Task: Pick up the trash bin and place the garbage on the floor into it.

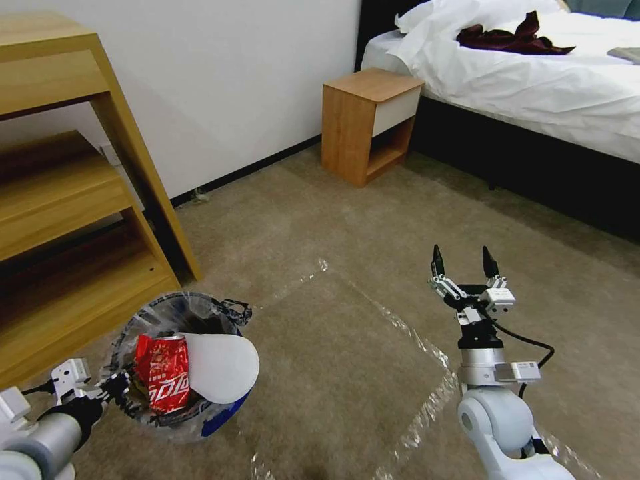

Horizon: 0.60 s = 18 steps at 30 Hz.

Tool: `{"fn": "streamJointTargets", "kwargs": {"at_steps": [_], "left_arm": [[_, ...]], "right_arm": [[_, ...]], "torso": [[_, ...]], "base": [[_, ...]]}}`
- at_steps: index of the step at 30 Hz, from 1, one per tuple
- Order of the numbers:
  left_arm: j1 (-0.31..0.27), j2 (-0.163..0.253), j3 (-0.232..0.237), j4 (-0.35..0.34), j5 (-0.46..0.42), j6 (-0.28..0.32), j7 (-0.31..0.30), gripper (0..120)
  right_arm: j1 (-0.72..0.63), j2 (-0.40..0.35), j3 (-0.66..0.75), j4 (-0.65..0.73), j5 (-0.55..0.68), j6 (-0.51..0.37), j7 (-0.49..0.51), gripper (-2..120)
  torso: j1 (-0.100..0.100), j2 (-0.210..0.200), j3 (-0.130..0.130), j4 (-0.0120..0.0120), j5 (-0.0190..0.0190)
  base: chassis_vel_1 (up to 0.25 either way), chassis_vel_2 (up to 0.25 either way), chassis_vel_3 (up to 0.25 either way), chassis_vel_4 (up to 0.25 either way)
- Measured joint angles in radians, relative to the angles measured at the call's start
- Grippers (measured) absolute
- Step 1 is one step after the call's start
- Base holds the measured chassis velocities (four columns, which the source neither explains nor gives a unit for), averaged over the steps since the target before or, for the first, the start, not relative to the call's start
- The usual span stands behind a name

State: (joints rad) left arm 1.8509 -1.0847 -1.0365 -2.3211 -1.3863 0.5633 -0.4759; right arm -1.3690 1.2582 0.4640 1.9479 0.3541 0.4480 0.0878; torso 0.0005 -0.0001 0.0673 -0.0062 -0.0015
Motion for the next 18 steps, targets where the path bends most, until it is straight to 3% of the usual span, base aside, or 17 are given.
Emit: {"fn": "streamJointTargets", "kwargs": {"at_steps": [18], "left_arm": [[-0.001, -0.002, 0.008, 0.007, 0.007, -0.003, 0.001, 0]], "right_arm": [[0.004, 0.001, -0.002, -0.012, -0.002, 0.004, 0.0, 100]], "torso": [[0.0, 0.0, 0.0, -0.0001, 0.0002]], "base": [[-0.158, 0.154, 0.156, -0.158]]}}
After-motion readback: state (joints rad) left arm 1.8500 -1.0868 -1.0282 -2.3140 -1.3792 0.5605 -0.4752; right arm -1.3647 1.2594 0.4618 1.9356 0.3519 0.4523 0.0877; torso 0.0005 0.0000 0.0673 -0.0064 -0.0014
